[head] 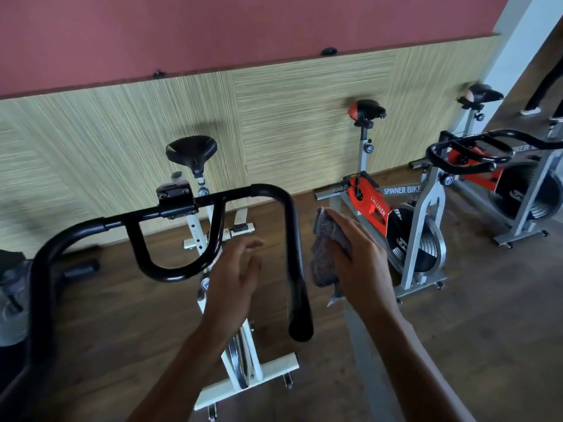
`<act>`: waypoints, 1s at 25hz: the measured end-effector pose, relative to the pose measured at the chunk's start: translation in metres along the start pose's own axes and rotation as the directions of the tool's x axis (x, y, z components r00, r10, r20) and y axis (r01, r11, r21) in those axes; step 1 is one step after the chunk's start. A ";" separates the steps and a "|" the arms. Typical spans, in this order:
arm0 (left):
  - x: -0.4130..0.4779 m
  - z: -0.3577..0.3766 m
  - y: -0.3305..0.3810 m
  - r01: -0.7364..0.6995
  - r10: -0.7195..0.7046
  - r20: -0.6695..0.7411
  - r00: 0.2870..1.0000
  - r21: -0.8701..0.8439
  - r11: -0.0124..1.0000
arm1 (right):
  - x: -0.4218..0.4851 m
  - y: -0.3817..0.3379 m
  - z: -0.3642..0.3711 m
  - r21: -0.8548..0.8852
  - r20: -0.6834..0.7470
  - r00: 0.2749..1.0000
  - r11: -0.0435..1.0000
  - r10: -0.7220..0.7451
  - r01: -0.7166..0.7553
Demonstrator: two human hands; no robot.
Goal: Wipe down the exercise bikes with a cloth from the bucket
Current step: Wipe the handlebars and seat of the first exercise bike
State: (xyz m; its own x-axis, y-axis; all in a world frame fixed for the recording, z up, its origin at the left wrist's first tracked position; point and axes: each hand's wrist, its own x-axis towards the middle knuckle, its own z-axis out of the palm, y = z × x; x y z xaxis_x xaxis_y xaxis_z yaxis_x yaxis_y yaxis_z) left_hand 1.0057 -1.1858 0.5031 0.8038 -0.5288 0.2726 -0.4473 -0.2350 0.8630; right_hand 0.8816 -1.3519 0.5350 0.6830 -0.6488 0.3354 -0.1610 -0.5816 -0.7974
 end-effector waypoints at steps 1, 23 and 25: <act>-0.007 0.000 0.008 0.004 -0.003 0.036 0.999 -0.036 0.999 | -0.012 -0.001 -0.008 0.009 -0.015 1.000 1.000 0.016 -0.016; -0.046 0.010 0.006 -0.359 0.496 0.194 0.846 -0.481 0.800 | -0.135 0.008 0.100 -0.080 -0.569 0.668 0.841 -0.480 0.535; -0.042 0.016 -0.003 -0.450 0.596 0.140 0.791 -0.526 0.721 | -0.124 0.024 0.111 -0.104 -0.611 0.557 0.754 -0.563 0.648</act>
State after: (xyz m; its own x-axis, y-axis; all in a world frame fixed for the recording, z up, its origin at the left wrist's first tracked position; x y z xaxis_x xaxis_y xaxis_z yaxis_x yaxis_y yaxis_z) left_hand 0.9668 -1.1761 0.4818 0.3142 -0.6725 0.6702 -0.4782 0.4977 0.7236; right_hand 0.8719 -1.2310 0.4191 0.0361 -0.3337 0.9420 0.2474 -0.9103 -0.3319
